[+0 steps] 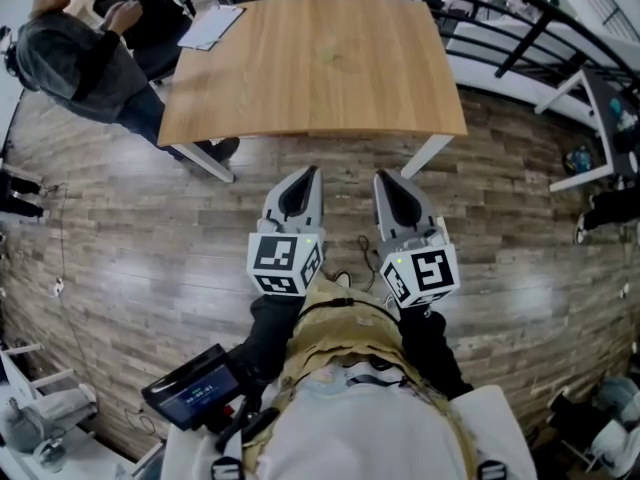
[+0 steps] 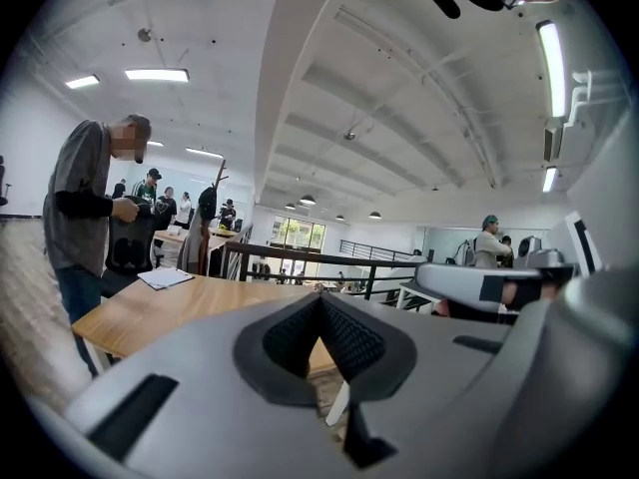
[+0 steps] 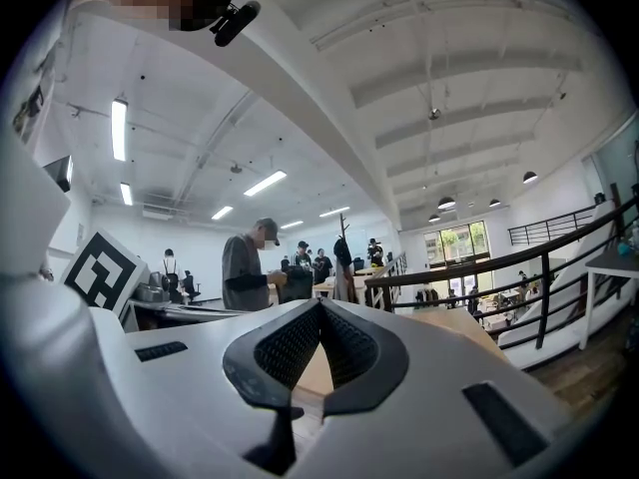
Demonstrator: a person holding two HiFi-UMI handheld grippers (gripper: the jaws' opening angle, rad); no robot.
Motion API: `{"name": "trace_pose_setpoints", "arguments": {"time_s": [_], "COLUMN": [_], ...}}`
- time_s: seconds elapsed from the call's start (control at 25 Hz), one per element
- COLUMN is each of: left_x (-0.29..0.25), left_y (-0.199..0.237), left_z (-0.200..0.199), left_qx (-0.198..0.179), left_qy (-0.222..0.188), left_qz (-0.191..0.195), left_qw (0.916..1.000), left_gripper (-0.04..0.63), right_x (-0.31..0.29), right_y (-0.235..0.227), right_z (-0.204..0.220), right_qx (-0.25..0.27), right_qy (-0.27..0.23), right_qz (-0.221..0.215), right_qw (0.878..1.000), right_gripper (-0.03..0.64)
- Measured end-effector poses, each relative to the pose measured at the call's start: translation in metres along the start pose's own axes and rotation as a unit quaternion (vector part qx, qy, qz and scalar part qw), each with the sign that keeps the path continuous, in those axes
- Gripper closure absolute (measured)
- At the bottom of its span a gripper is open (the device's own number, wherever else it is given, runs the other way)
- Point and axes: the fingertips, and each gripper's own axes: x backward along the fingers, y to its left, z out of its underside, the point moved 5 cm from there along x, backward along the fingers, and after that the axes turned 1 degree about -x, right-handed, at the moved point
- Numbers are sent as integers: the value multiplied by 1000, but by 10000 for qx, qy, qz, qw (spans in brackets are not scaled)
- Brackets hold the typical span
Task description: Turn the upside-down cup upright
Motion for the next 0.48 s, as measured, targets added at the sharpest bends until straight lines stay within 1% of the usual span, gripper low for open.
{"name": "trace_pose_setpoints", "arguments": {"time_s": [0.12,0.28,0.48], "left_x": [-6,-20,-63], "left_y": [2,18,46], "left_z": [1,3,5], "left_qx": [7,31,103], "left_qy": [24,40,76], "left_qz": [-32,-78,6], "left_qw": [10000,10000,9999], "left_gripper": [598,598,598], "right_x": [-5,-25,-64], "right_y": [-4,-6,-24], "right_z": [4,10,19], "right_qx": [-27,10,58], "right_qy": [45,79,137], "right_qz": [-31,-78,26], "right_qw": [10000,9999,9999], "right_gripper": [595,595,595]}}
